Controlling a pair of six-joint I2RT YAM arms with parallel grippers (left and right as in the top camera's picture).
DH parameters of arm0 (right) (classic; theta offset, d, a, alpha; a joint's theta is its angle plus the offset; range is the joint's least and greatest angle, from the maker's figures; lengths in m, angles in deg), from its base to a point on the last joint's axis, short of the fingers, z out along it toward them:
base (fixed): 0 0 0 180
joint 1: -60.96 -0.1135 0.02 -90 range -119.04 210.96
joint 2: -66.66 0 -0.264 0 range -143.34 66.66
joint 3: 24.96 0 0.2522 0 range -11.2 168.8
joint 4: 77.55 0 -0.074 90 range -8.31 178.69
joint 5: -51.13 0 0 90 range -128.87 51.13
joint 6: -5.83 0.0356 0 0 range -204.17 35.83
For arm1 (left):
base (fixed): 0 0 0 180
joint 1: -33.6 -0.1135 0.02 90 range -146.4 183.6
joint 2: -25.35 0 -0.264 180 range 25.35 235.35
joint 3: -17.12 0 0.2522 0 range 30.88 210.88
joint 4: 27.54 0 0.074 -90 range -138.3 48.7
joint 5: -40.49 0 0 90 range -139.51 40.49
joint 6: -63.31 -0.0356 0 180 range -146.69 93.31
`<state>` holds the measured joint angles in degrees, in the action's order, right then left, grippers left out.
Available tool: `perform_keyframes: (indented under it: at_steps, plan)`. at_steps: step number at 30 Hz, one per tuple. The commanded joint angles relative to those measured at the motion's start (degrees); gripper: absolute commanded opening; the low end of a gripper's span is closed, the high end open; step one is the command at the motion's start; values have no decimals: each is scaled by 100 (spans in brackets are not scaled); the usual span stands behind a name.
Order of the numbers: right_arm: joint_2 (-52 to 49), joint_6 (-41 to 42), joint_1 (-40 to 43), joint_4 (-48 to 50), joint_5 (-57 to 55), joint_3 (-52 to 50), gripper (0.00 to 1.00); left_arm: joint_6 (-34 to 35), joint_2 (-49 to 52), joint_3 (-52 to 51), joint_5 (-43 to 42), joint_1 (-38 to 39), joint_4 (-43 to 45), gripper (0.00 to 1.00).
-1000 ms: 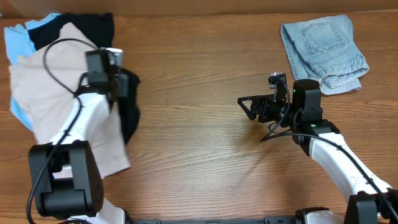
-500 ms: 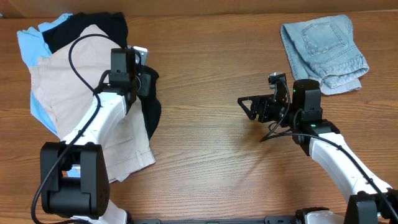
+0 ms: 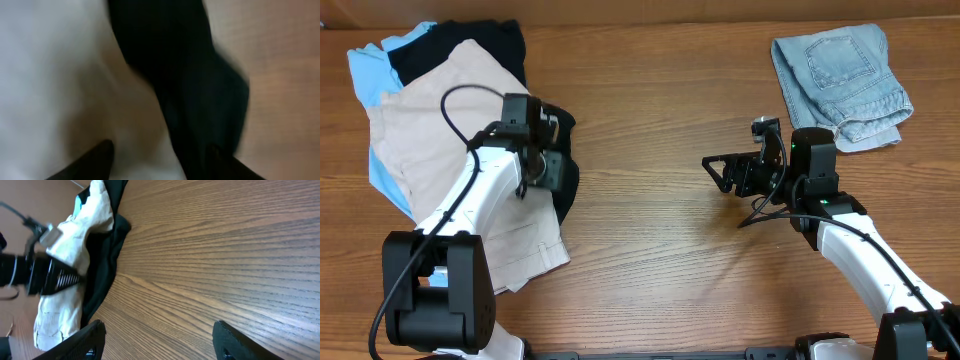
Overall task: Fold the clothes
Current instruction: 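Pull the beige shorts out and drag them to table center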
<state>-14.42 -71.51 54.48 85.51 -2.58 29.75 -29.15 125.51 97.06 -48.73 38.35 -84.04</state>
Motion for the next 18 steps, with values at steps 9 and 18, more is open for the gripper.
perform_keyframes:
  at_steps: [9, 18]
  plan:
    - [-7, -4, -26, 2, -138, 133, 73, 376, -79, 142, -734, 153, -949, 68]
    - [-7, -2, -26, -13, -155, 133, 73, 680, -42, 96, -17, 188, -1617, 56]
